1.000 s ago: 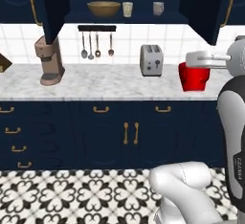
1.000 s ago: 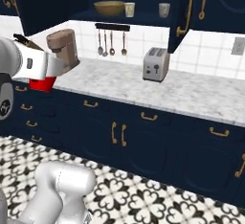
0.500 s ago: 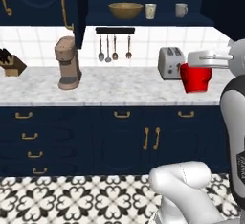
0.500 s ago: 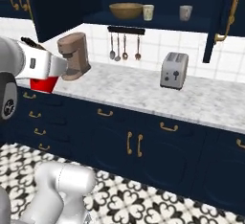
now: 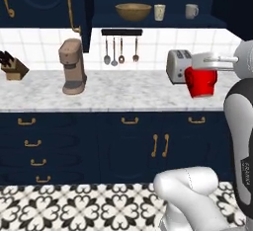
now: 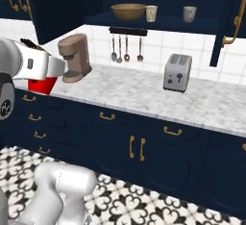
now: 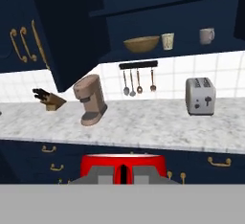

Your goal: Gather all objects into one cabinet and sort the glasses and bowls to opposite sides.

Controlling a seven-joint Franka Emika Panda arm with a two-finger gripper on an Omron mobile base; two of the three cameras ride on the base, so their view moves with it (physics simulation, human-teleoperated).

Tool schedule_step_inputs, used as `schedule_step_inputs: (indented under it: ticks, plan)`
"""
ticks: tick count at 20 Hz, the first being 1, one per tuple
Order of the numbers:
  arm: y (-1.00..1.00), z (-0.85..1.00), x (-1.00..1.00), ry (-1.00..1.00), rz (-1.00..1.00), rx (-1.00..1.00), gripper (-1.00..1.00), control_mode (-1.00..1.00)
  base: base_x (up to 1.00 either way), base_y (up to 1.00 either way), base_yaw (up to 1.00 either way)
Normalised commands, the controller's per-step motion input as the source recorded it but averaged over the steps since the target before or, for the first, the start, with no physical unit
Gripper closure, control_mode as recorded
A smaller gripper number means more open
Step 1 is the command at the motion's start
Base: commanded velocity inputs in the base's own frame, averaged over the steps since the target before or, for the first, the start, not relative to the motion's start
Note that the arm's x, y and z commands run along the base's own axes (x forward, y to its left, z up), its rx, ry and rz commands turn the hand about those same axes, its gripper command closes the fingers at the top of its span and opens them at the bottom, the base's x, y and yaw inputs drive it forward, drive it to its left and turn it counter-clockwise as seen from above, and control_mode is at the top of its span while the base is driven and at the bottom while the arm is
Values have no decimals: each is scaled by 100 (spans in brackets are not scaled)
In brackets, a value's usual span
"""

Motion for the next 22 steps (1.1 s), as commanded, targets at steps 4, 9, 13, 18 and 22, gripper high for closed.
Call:
schedule_step_inputs:
  ticks: [4,9,13,18,22]
  plan:
    - [0,0,0,0,0,0,100,100,61,-3,0]
    - [0,0,0,0,0,0,100,100,71,-3,-12]
    - [0,0,0,0,0,0,100,100,52,1,-21]
    - [0,0,0,0,0,0,100,100,41,0,-16]
    - [0,0,0,0,0,0,100,100,46,2,-23]
